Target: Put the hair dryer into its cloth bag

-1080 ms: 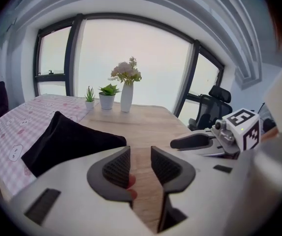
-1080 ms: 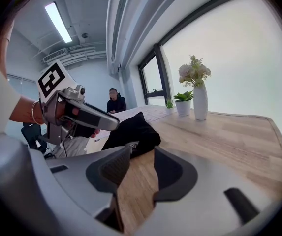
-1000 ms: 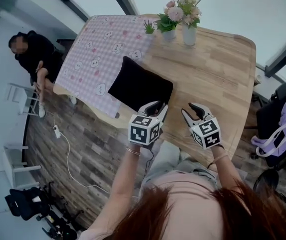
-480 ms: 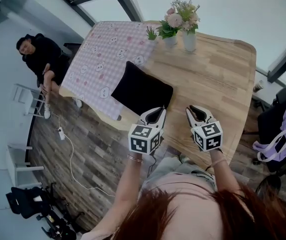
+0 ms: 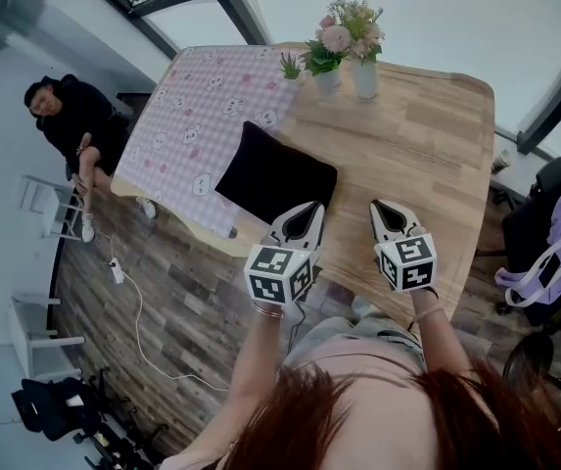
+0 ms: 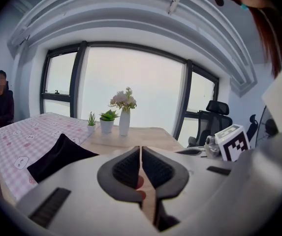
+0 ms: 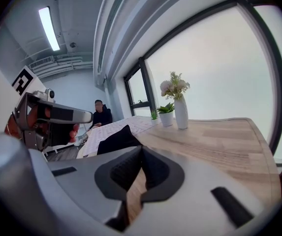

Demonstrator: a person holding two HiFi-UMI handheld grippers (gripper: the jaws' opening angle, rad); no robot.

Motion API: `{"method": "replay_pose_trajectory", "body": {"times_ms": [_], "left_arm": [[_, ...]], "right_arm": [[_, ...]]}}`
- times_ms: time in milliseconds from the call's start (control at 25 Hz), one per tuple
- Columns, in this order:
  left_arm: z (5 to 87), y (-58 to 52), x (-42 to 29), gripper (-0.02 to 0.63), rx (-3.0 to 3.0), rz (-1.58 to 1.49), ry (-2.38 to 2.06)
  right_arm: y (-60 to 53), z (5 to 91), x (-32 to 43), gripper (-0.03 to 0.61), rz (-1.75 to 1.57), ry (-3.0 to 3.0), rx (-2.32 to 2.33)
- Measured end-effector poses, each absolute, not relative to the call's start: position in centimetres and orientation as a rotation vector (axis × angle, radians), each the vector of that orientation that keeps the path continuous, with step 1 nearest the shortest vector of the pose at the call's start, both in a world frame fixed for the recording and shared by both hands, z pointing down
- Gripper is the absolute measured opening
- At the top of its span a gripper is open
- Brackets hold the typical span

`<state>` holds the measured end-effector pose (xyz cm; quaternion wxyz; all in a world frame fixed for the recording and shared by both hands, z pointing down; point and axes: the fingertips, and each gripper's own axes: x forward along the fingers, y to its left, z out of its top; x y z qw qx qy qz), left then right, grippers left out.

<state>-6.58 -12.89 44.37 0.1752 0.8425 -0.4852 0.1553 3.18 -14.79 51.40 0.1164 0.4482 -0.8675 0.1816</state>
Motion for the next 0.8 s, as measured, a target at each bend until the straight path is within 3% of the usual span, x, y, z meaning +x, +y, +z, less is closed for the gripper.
{"method": "replay_pose_trajectory", "body": {"times_ms": [800], "left_arm": [[39.9,-6.4,-10.2,0.02,2.464,0.282,-1.411]], "right_arm": [[-8.8,44.9,1.0,0.0,0.348,-2.573,1.401]]}}
